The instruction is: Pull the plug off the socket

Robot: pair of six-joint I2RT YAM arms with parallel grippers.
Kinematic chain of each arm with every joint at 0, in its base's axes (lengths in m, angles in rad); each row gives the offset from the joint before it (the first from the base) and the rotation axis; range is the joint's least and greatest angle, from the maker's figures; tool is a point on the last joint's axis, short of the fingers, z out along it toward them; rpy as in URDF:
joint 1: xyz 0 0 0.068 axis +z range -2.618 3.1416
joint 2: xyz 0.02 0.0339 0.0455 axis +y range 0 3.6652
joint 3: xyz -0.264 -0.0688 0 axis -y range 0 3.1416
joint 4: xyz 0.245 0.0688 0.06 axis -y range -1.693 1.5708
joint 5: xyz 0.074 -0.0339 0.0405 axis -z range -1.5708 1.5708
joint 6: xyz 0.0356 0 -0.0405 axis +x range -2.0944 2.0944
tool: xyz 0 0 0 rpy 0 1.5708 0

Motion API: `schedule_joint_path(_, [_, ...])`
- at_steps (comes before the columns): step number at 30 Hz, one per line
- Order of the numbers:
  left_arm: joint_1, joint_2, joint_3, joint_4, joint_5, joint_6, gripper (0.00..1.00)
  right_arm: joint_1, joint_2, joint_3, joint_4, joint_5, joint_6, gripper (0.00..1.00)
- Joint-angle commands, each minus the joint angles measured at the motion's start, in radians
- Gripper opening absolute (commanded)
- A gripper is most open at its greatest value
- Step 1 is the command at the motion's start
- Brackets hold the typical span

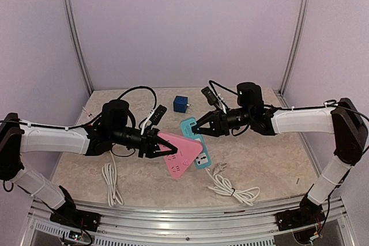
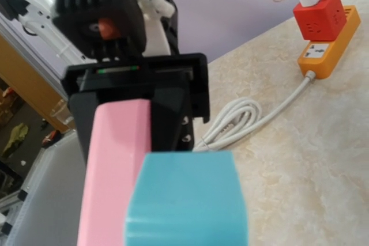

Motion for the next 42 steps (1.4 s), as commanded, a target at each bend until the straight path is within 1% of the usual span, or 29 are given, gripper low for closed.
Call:
schedule_joint_path(1, [-0.040,-0.046,0.049,0.099,0.111,0.022,0.00,-0.020,0.032,0.020,-0.128,0.128,-0.091,0.00])
schedule_joint_path(5, [-0.041,-0.031,0.047,0.138,0.163,-0.008,0.00,-0.032,0.029,0.047,-0.215,0.171,-0.163,0.00])
schedule_joint_path(7, [-0.045,-0.026,0.051,0.128,0.162,0.005,0.00,-0.043,0.024,0.057,-0.248,0.182,-0.192,0.00])
schedule_joint_path(10, [-0.046,-0.034,0.047,0.125,0.144,0.015,0.00,-0.081,0.012,0.055,-0.251,0.177,-0.184,0.00])
schedule_joint_path(13, [-0.043,-0.055,0.045,0.103,0.101,0.028,0.00,-0.151,-0.011,0.042,-0.238,0.172,-0.155,0.00])
schedule_joint_path(16, [-0.040,-0.070,0.043,0.091,0.074,0.034,0.00,-0.250,-0.042,0.024,-0.223,0.184,-0.113,0.00])
schedule_joint_path(18, [-0.039,-0.069,0.038,0.094,0.062,0.031,0.00,-0.320,-0.053,0.025,-0.243,0.232,-0.105,0.00])
schedule_joint_path(19, [-0.038,-0.066,0.037,0.099,0.058,0.028,0.00,-0.363,-0.058,0.030,-0.274,0.287,-0.114,0.00])
schedule_joint_path(22, [-0.038,-0.062,0.030,0.114,0.044,0.020,0.00,-0.438,-0.064,0.060,-0.367,0.449,-0.164,0.00])
schedule_joint_path(26, [-0.037,-0.059,0.031,0.114,0.028,0.019,0.00,-0.509,-0.052,0.126,-0.458,0.588,-0.206,0.00])
schedule_joint_path(31, [-0.032,-0.058,0.030,0.110,0.014,0.021,0.00,-0.557,0.019,0.248,-0.568,0.746,-0.266,0.00])
schedule_joint_path(35, [-0.025,-0.061,0.017,0.122,-0.002,0.017,0.00,-0.606,0.079,0.281,-0.572,0.809,-0.260,0.00])
schedule_joint_path(42, [-0.014,-0.055,0.010,0.142,0.004,0.003,0.00,-0.653,0.232,0.352,-0.522,0.821,-0.234,0.00])
